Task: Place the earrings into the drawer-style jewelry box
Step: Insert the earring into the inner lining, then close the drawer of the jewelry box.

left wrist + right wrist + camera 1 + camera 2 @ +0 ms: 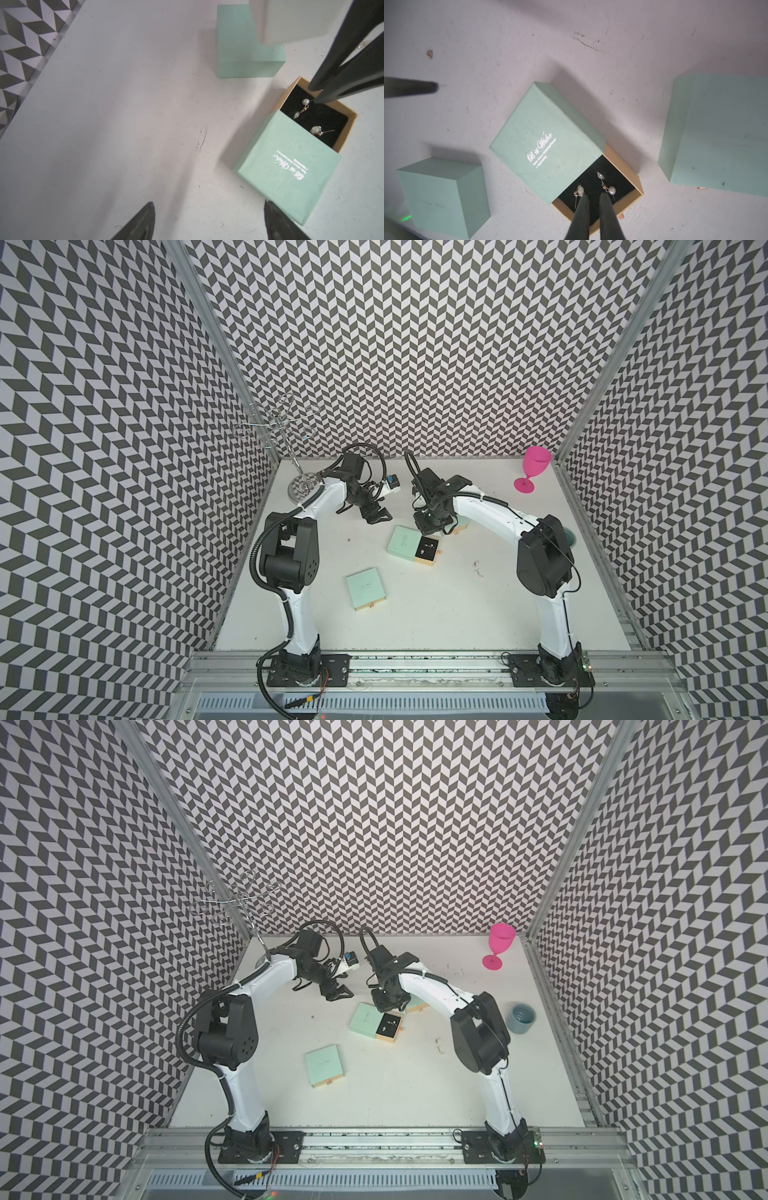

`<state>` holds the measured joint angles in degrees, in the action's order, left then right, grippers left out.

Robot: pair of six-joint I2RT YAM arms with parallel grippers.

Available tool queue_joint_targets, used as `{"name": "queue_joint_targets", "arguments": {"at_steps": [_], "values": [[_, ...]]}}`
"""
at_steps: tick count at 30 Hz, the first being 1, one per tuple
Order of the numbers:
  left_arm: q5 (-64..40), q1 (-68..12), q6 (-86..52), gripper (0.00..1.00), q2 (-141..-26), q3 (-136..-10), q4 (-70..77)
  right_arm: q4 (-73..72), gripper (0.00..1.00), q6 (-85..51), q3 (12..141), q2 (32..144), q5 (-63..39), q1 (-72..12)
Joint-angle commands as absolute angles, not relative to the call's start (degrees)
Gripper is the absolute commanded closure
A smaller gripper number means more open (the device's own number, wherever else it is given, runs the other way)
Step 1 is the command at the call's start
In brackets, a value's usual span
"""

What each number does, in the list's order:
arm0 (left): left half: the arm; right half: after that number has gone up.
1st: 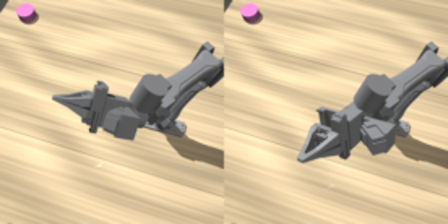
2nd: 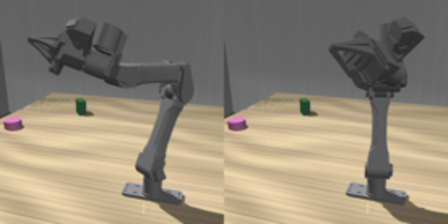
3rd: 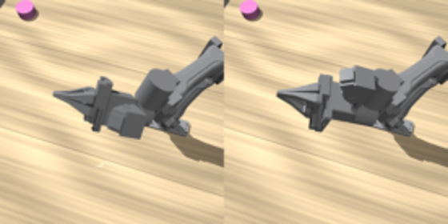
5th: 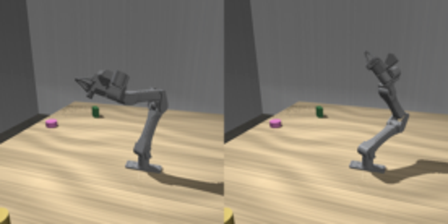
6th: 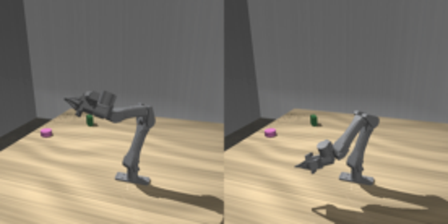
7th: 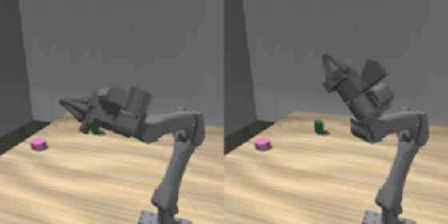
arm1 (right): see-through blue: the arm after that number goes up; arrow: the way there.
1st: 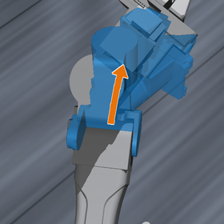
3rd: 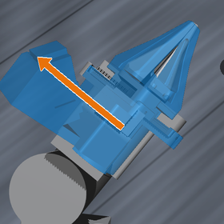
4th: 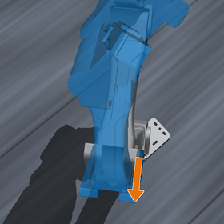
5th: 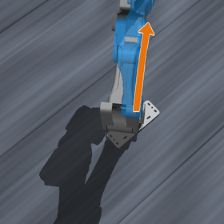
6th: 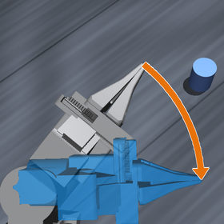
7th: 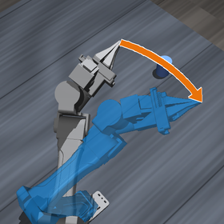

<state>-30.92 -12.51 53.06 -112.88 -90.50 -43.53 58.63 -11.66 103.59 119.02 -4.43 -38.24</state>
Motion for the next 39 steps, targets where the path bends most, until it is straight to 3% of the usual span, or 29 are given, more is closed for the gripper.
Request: {"name": "queue_joint_targets", "arguments": {"at_steps": [1, 9, 19, 39], "values": [[-28.04, -11.77, 56.09, 0.19, -111.14, -87.63, -45.41, 58.55, 0.89, -13.52, 99.56, 114.06, -2.63, -37.76], [-24.17, -12.42, 59.71, 0.21, -110.18, -82.94, -45.23, 54.14, 0.91, -16.26, 88.31, 107.63, -3.58, -36.22], [-23.73, -15.28, 60.39, 0.21, -110.37, -81.95, -44.96, 47.26, 0.92, -18.09, 77.3, 107.13, -6.13, -35.4], [-24.86, -17.66, 58.46, 0.19, -113.85, -82.55, -43.07, 44.17, 0.92, -17.99, 83.13, 113.37, -9.71, -35.33]]}}
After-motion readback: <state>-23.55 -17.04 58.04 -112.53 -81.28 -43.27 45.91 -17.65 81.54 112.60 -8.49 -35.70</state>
